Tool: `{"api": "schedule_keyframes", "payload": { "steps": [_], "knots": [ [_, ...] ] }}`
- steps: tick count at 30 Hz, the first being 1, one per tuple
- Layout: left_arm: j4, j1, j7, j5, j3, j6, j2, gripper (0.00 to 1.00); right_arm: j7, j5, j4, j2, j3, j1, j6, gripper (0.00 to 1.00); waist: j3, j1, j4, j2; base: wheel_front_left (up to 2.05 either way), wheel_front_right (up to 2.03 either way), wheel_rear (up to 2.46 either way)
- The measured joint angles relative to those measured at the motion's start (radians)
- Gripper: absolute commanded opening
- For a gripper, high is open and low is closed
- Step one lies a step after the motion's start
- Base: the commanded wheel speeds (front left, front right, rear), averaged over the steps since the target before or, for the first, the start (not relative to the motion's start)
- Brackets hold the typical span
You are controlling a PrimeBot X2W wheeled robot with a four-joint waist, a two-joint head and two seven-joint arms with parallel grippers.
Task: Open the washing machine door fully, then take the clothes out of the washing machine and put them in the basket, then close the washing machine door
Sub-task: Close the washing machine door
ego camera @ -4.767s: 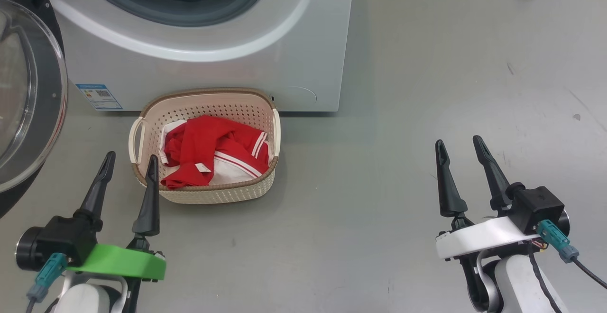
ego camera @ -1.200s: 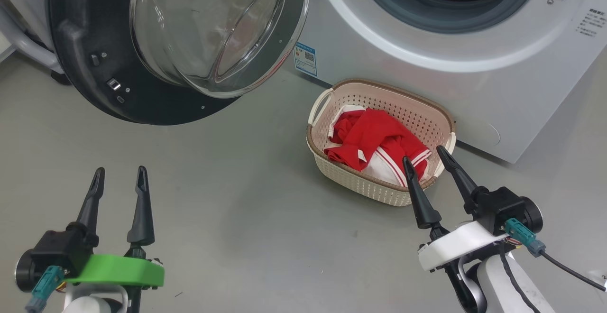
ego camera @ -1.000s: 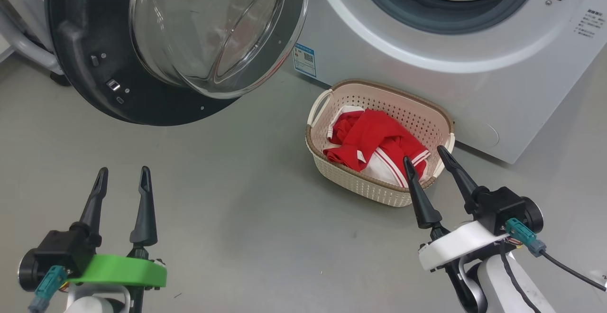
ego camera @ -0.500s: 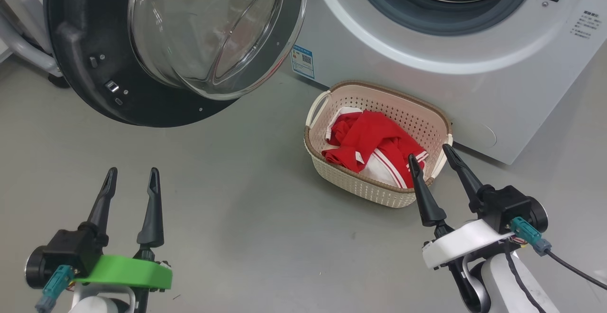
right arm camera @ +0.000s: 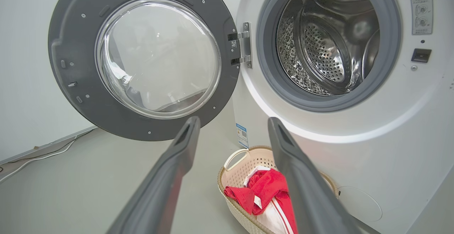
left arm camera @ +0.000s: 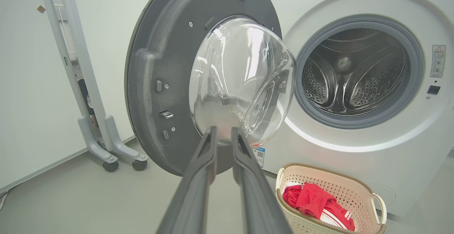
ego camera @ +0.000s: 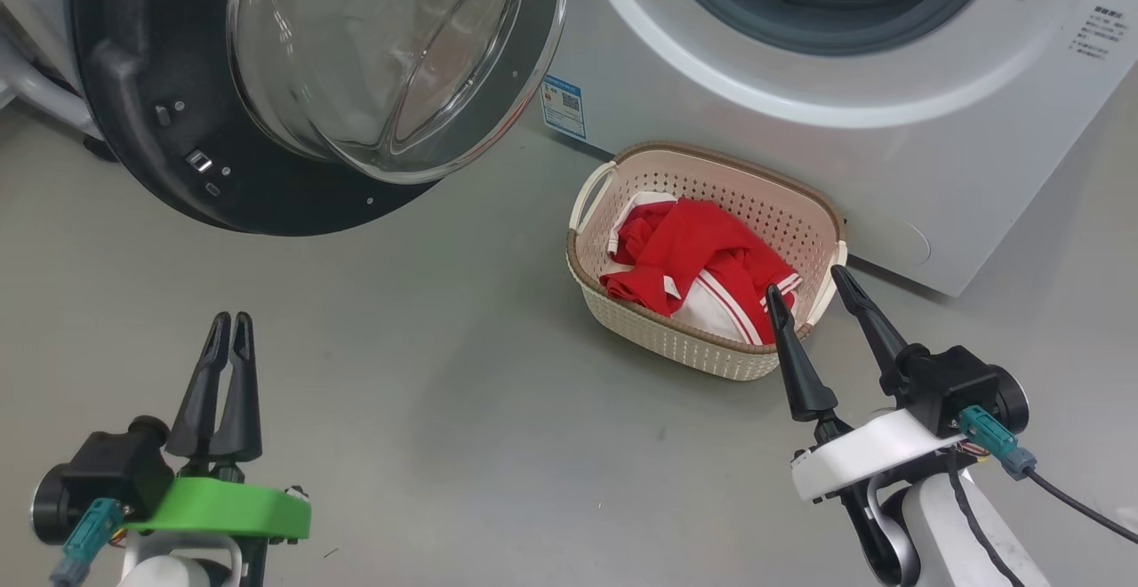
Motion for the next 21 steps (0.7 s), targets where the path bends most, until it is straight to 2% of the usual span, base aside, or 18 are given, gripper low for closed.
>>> {"api": "schedule_keyframes", "payload": {
  "steps": [13,15,21],
  "knots": [
    [-0.067,-0.004,0.000,-0.011,0.058,0.000,0.011,0.00,0.000,-0.017,-0.011,-0.001,0.010,-0.001,-0.008,1.00,0.059,0.0000,-0.028,0.0000,0.00,0.00,0.00],
    [-0.089,-0.016,0.000,-0.011,0.074,0.000,0.035,0.00,0.000,-0.026,-0.013,-0.001,0.015,-0.001,-0.009,1.00,0.072,0.0000,-0.033,0.0000,0.00,0.00,0.00],
    [-0.160,-0.118,-0.005,-0.010,0.164,0.000,0.153,0.00,0.000,-0.056,-0.013,-0.013,0.026,-0.020,-0.009,1.00,0.120,0.0000,-0.049,0.0000,0.00,0.00,0.00]
  ]
}}
